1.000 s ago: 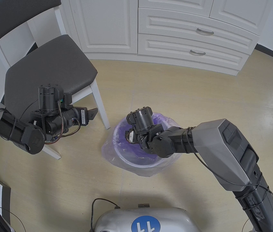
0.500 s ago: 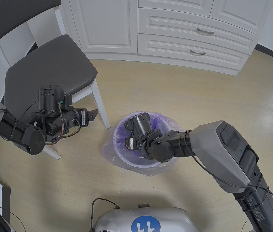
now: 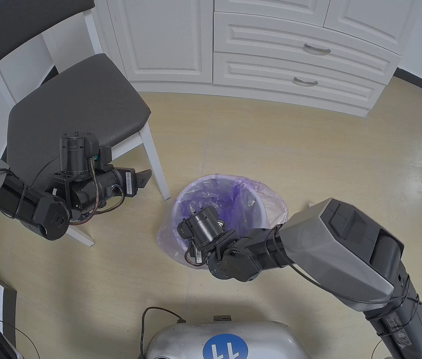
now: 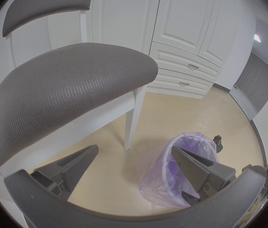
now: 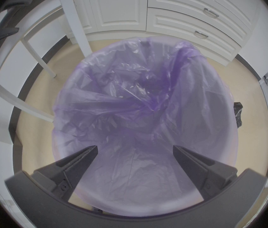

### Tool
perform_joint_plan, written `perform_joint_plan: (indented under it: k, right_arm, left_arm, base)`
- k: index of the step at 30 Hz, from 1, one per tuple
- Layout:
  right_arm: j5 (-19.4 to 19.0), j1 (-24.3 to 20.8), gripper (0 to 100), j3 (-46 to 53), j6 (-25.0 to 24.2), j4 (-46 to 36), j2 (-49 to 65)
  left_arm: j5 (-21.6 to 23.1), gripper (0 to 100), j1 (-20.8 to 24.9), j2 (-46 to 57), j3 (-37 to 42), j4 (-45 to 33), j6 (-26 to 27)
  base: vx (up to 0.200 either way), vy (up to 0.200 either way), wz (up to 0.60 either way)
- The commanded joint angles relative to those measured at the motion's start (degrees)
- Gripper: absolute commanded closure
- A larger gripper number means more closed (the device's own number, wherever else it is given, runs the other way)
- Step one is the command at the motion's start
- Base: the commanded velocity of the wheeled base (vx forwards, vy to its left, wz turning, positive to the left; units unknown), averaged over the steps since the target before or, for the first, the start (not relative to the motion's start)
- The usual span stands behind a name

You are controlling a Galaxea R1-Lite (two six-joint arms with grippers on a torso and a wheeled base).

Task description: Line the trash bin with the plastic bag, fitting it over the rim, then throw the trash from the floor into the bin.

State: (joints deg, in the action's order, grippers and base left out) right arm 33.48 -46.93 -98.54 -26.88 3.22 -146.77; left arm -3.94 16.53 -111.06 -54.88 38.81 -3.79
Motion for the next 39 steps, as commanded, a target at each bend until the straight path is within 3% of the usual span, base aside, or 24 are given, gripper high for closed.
perform_joint_plan:
  k: [1, 14, 21, 30, 38, 39]
  right_arm:
    - [0.36, -1.05, 0, 2.47, -0.28, 0.91, 1.49]
    - [0.36, 0.62, 0, 1.07, 1.39, 3.46, 5.18]
    - [0.54, 1.93, 0, 5.20, 1.48, 3.46, 10.54]
    - [0.27, 8.97, 0, 15.83, -0.45, 4.43, 19.86]
    - [-1.13, 13.36, 0, 28.58, -2.12, 19.02, 22.32]
    - [-1.66, 15.21, 0, 32.09, -1.77, 25.08, 22.23]
  left_arm:
    - [-0.02, 0, -0.01, 0.14, 0.04, 0.03, 0.01]
    - [-0.02, 0, -0.01, 0.23, -0.05, 0.03, 0.01]
    - [-0.02, 0, -0.01, 0.23, 0.04, 0.03, 0.01]
    - [-0.02, 0, -0.01, -0.04, 0.13, 0.03, 0.10]
    - [-0.02, 0, 0.08, -0.74, 0.21, 0.03, 0.01]
    - [-0.11, 0, 0.08, -1.09, 0.04, 0.03, 0.10]
  base:
    - [0.000, 0.000, 0.00]
    - [0.000, 0.000, 0.00]
    - [0.000, 0.000, 0.00]
    - [0.000, 0.000, 0.00]
    - [0.000, 0.000, 0.00]
    - [0.000, 0.000, 0.00]
